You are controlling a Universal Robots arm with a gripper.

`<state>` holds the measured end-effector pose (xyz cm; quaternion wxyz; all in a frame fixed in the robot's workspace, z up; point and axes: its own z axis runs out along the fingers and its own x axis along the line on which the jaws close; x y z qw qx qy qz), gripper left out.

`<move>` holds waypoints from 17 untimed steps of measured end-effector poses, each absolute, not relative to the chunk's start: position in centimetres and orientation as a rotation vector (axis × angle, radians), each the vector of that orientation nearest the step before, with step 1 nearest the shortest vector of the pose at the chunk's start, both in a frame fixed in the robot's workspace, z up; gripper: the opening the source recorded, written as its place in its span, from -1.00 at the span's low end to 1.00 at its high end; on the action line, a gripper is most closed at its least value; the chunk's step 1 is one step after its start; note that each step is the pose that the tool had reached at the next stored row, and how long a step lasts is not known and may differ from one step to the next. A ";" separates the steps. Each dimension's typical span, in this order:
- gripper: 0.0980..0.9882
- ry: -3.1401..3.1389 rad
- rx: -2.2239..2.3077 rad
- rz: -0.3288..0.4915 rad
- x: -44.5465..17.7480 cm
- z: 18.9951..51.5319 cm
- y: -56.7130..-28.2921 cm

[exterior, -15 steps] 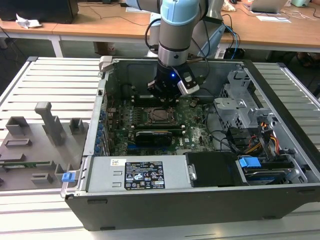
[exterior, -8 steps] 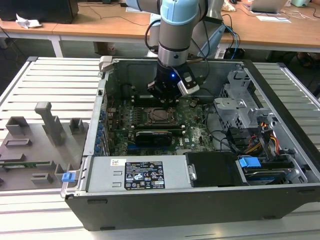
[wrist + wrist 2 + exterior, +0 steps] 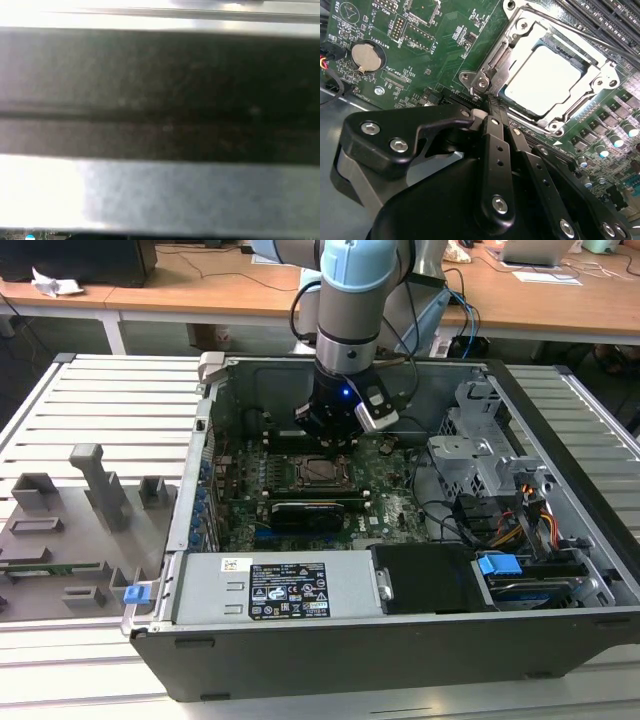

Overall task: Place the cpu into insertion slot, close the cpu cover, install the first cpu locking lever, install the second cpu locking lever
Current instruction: 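Install the first cpu locking lever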

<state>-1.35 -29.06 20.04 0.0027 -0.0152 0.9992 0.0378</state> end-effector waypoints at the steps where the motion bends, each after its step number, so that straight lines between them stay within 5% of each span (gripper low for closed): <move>1: -0.98 3.133 -0.048 0.121 -1.3 20.0 -29.1; 17: -0.98 3.133 -0.048 0.127 -1.3 22.0 -29.3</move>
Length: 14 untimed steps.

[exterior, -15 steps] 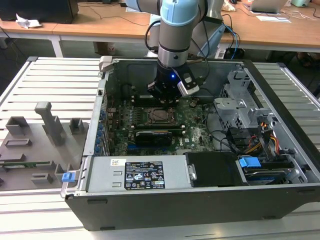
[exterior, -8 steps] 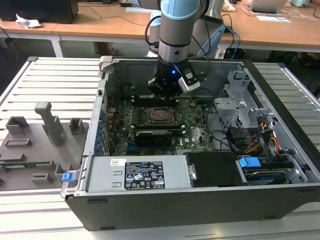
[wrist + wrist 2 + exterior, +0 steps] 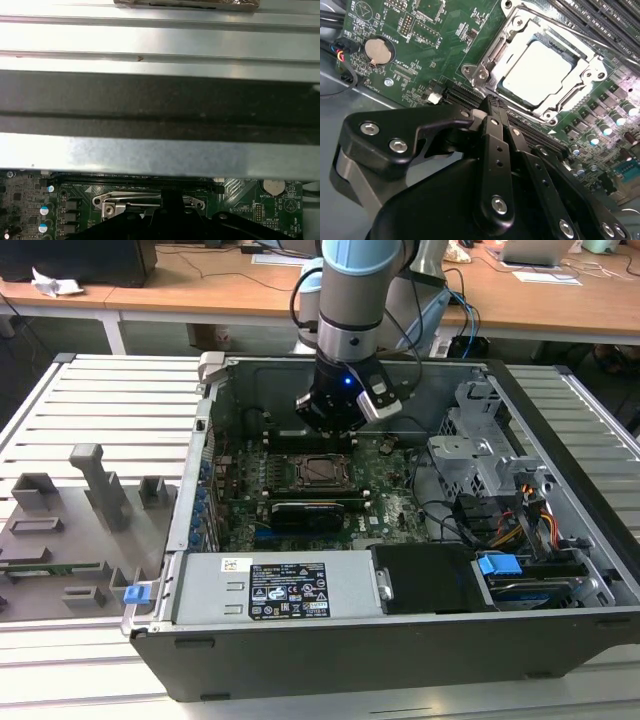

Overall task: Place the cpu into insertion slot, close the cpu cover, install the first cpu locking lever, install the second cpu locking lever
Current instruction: 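Install the first cpu locking lever, then install the second cpu locking lever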

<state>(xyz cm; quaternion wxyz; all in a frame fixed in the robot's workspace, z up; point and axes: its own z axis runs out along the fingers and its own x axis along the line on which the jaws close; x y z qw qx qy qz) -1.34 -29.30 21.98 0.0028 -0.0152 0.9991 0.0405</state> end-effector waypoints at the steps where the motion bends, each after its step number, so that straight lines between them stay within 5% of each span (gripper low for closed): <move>1: -0.98 3.133 -0.048 0.127 -1.3 22.0 -29.4; 14: -0.98 3.133 -0.048 0.127 -1.3 22.0 -30.0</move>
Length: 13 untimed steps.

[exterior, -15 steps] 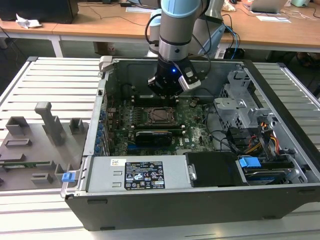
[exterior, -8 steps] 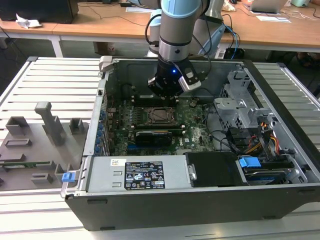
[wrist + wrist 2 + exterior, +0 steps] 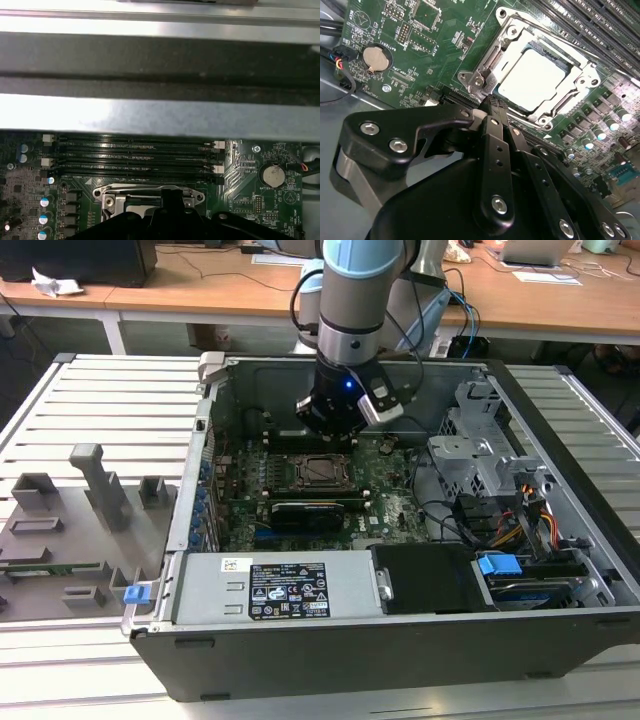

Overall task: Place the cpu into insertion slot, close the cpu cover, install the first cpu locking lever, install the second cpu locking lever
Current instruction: 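Install the second cpu locking lever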

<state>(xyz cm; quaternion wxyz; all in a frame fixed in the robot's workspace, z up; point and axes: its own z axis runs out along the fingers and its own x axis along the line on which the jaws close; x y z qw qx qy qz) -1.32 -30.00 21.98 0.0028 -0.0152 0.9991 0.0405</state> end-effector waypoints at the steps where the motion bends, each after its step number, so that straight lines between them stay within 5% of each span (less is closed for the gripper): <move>1: -0.98 3.133 -0.048 0.127 -1.3 22.0 -30.1; 13: -0.98 3.133 -0.048 0.127 -1.3 23.6 -30.5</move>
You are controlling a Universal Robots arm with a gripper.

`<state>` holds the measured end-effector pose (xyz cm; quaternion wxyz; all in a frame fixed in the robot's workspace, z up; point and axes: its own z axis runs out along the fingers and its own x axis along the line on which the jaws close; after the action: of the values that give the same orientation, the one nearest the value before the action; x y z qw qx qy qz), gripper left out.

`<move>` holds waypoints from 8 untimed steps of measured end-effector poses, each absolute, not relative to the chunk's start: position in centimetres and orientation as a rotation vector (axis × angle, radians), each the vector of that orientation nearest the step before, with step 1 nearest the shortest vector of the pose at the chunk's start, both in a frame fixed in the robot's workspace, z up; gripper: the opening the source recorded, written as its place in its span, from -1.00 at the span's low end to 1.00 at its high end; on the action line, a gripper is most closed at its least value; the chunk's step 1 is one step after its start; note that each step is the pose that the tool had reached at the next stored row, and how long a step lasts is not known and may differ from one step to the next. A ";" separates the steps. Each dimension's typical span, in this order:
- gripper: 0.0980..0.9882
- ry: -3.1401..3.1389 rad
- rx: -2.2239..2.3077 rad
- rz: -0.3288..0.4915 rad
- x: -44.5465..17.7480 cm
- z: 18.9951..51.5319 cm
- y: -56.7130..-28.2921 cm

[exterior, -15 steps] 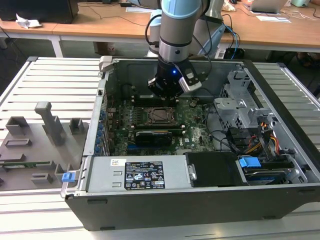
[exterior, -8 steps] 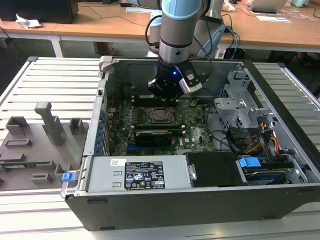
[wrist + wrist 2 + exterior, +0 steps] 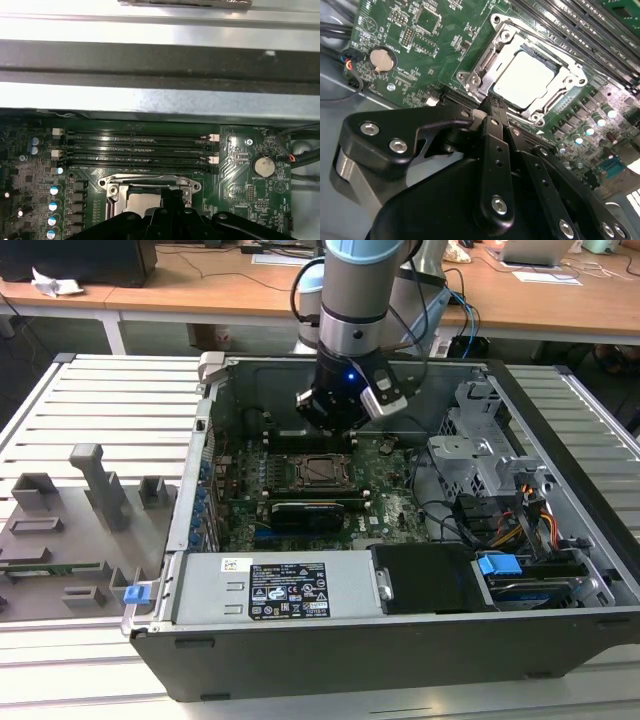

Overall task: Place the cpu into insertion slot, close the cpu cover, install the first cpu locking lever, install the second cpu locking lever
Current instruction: 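Install the second cpu locking lever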

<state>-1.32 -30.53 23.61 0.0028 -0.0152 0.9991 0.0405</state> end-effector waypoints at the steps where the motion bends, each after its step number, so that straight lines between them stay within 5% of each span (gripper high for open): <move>1: -0.98 3.133 -0.048 0.127 -1.3 23.6 -30.5; 8: -0.98 3.133 -0.048 0.127 -1.3 23.6 -31.7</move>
<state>-1.34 -31.70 23.62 0.0029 -0.0152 0.9991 0.0405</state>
